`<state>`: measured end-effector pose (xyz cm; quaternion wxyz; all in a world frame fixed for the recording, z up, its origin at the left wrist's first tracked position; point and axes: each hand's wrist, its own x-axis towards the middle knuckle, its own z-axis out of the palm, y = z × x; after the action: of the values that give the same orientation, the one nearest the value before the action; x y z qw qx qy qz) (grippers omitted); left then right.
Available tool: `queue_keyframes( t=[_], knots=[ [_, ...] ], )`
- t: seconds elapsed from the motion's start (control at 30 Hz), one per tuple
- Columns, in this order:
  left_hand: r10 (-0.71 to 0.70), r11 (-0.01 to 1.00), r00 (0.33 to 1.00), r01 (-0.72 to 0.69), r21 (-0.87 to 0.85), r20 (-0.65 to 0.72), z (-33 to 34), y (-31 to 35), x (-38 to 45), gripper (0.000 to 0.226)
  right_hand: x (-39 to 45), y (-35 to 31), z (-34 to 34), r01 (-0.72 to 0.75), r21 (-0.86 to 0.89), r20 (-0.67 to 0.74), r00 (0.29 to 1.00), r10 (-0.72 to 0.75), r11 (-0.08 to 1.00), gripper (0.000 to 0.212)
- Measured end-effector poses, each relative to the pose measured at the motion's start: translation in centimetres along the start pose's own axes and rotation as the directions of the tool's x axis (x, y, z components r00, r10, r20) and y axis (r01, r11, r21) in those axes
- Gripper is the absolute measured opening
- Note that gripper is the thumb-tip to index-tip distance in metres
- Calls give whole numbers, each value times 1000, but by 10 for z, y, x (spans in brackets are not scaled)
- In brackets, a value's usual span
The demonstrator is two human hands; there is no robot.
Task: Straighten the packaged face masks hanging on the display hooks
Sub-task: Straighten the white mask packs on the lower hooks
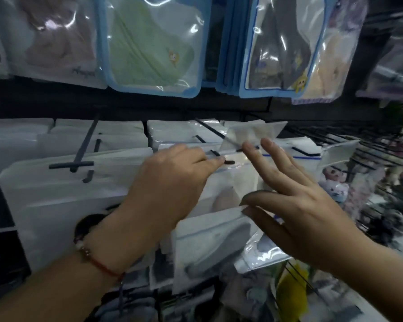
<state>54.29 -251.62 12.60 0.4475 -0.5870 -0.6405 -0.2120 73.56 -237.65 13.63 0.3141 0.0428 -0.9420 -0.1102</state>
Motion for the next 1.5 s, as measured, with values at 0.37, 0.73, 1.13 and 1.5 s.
queue_keyframes(
  t=[0.37,0.73,1.13,1.5],
  knots=[
    [84,994,996,-82,73,-13,15,-16,-9,33,2,-5,8,-8,-30,-36,999,7,1000,31],
    [142,965,989,-131,-227,33,-52,15,-19,25,9,-6,20,-20,-72,-85,996,14,997,28],
    [116,975,978,-79,-209,175,-29,24,-32,38,2,-4,15,-18,-34,-117,993,14,999,17],
    [17,980,997,-1,-197,80,-20,18,-12,41,0,3,2,1,-52,-82,997,-5,999,48]
  ],
)
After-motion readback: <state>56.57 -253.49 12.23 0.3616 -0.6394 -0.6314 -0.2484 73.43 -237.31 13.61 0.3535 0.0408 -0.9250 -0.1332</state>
